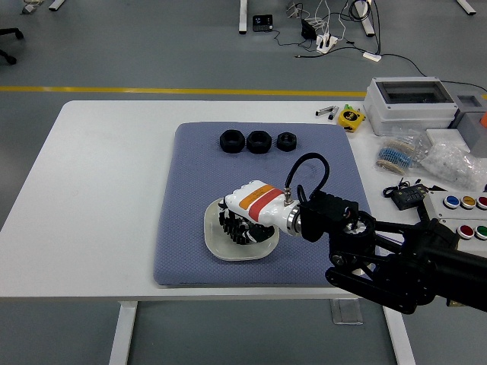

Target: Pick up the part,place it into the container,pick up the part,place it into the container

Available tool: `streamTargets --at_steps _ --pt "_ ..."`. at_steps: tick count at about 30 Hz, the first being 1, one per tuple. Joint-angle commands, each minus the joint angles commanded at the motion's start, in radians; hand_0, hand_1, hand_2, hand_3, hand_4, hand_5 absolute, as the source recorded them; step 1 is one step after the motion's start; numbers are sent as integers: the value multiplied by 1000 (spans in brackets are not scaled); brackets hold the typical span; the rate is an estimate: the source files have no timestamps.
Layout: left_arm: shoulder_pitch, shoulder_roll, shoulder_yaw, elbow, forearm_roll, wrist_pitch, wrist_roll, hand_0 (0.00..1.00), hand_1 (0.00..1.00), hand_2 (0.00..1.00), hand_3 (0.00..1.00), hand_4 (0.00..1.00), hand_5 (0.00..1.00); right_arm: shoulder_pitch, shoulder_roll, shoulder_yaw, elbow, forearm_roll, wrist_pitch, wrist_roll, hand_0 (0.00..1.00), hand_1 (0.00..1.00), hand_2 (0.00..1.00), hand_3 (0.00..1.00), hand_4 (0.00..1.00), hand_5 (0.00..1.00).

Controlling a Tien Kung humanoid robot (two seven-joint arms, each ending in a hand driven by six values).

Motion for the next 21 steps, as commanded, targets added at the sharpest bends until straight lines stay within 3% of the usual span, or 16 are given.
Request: streamTargets --at_steps 21 --pt "1 -1 10 0 -16 6 -3 711 618 635 562 613 682 7 -16 6 -11 -30 36 -4 272 381 448 485 522 2"
